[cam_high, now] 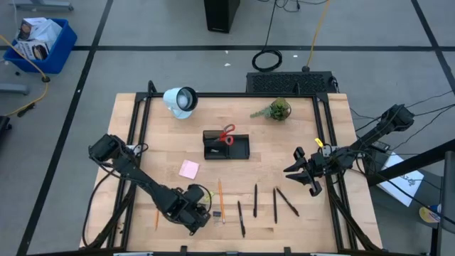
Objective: Pick and place office supplies into organizer
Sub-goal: Put the black binder clip into the black desk organizer
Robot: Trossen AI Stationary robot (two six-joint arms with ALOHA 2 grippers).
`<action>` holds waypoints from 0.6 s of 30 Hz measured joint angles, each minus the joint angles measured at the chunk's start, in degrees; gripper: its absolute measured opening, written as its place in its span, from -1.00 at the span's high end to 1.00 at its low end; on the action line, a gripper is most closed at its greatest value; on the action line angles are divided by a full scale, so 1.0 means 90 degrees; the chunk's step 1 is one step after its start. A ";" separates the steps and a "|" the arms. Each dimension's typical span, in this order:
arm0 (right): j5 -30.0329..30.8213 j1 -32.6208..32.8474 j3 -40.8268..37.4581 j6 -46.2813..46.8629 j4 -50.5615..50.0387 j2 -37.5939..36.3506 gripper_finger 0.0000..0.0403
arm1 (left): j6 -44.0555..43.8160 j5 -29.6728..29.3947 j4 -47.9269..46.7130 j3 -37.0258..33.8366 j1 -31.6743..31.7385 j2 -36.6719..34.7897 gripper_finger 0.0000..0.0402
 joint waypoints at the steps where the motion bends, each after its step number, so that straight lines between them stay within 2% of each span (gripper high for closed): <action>1: 0.0001 0.0000 0.0000 -0.0002 0.0001 0.0001 0.56 | -0.0045 0.0143 0.0034 0.0000 0.0057 0.0064 -0.25; 7: -0.0001 0.0001 -0.0002 0.0000 -0.0001 0.0000 0.56 | -0.0186 0.0391 0.0197 -0.0005 0.0255 0.0325 -0.25; 18: 0.0000 0.0000 -0.0001 -0.0001 -0.0001 0.0000 0.56 | -0.0394 0.0110 0.0218 -0.0002 0.0349 0.0356 -0.25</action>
